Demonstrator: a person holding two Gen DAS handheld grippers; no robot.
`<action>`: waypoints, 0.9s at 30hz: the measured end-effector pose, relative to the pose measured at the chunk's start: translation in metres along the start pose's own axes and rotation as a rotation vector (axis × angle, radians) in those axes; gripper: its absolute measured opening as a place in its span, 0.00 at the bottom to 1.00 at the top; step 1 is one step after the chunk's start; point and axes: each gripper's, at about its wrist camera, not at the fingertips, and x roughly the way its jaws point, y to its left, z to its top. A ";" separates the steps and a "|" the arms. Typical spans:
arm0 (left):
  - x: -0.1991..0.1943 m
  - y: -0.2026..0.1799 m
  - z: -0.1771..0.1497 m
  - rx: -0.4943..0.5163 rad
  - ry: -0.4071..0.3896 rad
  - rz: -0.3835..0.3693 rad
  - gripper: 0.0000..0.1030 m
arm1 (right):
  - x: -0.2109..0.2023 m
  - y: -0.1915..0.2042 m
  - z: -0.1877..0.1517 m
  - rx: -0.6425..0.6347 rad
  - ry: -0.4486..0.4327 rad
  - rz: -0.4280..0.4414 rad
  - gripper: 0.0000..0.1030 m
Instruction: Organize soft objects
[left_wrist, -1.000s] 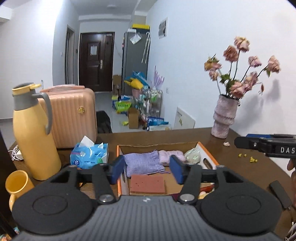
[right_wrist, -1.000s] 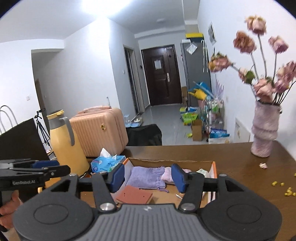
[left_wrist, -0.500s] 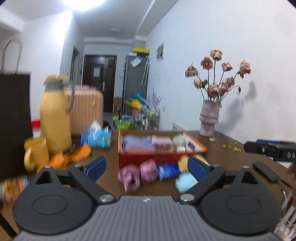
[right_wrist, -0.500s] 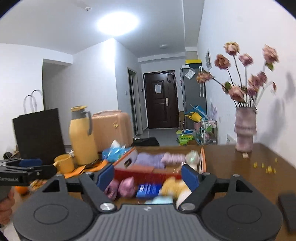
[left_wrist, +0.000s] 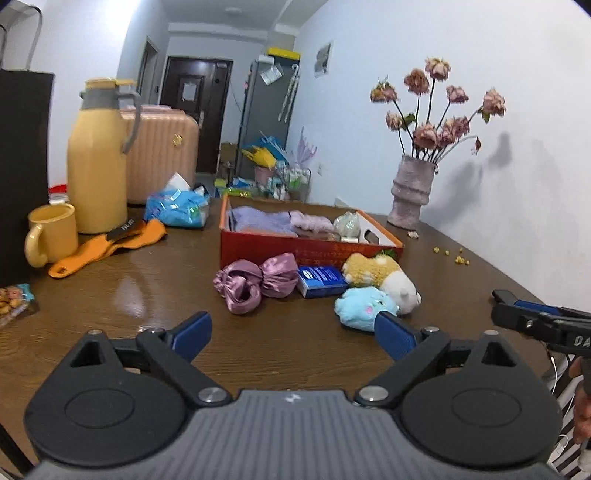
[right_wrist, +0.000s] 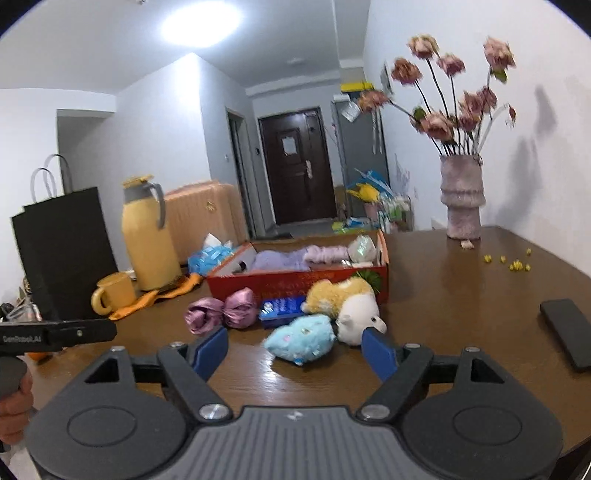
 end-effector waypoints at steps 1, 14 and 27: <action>0.008 -0.002 0.001 0.003 0.011 -0.008 0.94 | 0.007 -0.004 -0.001 0.006 0.012 -0.005 0.76; 0.190 -0.051 0.049 0.096 0.166 -0.193 0.72 | 0.129 -0.070 0.002 0.088 0.145 -0.071 0.69; 0.311 -0.066 0.063 0.067 0.323 -0.335 0.63 | 0.204 -0.094 0.004 0.132 0.213 -0.013 0.58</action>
